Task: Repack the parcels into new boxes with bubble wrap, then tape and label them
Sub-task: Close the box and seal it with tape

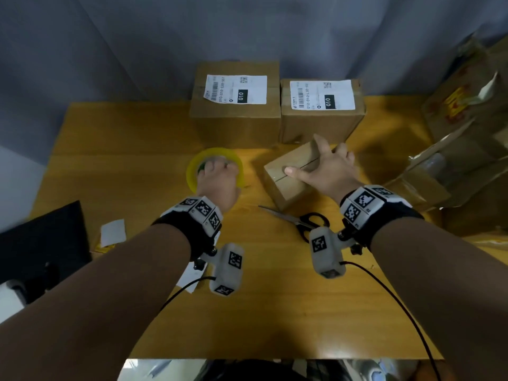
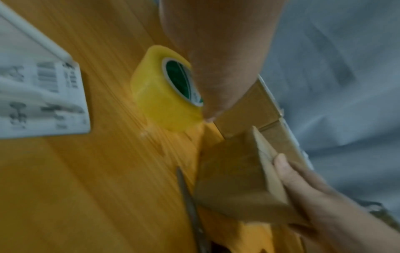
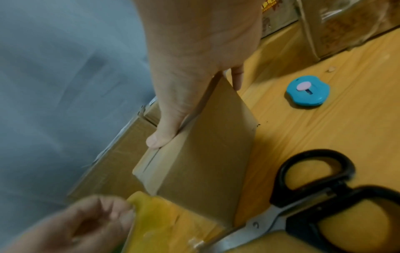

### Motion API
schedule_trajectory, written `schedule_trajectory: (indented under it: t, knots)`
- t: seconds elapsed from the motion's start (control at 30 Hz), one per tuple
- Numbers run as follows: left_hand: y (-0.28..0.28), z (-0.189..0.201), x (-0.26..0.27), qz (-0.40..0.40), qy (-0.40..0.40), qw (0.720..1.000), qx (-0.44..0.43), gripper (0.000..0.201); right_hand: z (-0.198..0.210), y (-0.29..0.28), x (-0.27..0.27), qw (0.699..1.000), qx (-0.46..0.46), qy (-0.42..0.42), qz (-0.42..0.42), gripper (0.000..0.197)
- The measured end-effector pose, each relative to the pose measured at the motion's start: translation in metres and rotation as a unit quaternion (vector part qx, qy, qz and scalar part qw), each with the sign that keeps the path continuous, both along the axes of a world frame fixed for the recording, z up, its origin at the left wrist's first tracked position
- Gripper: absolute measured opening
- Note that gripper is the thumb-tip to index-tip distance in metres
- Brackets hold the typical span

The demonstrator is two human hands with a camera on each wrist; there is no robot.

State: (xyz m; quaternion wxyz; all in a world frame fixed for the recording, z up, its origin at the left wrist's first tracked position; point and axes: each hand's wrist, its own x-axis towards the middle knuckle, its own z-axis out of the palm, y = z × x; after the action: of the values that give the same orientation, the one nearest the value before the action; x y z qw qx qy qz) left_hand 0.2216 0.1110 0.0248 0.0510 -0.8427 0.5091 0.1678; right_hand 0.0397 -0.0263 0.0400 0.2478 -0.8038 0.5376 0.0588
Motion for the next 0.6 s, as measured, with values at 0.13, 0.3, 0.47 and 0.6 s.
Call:
schedule_trajectory:
  t: [0.13, 0.3, 0.47, 0.6]
  knots:
    - [-0.009, 0.006, -0.023, 0.116, 0.319, 0.936, -0.092, 0.050, -0.004, 0.014, -0.002, 0.998, 0.023, -0.055, -0.028, 0.088]
    - [0.009, 0.002, -0.025, 0.183, 0.444, 0.876, 0.048, 0.054, -0.012, 0.035, -0.008, 0.994, 0.013, -0.103, -0.018, 0.060]
    - [0.018, 0.021, -0.013, 0.126, 0.379, 0.915, 0.055, 0.055, -0.008, 0.042, -0.012, 0.994, 0.021, -0.107, 0.002, 0.039]
    - [0.041, 0.036, 0.003, 0.055, 0.305, 0.951, 0.004, 0.045, 0.001, 0.049, -0.007, 0.998, -0.046, -0.046, -0.002, 0.042]
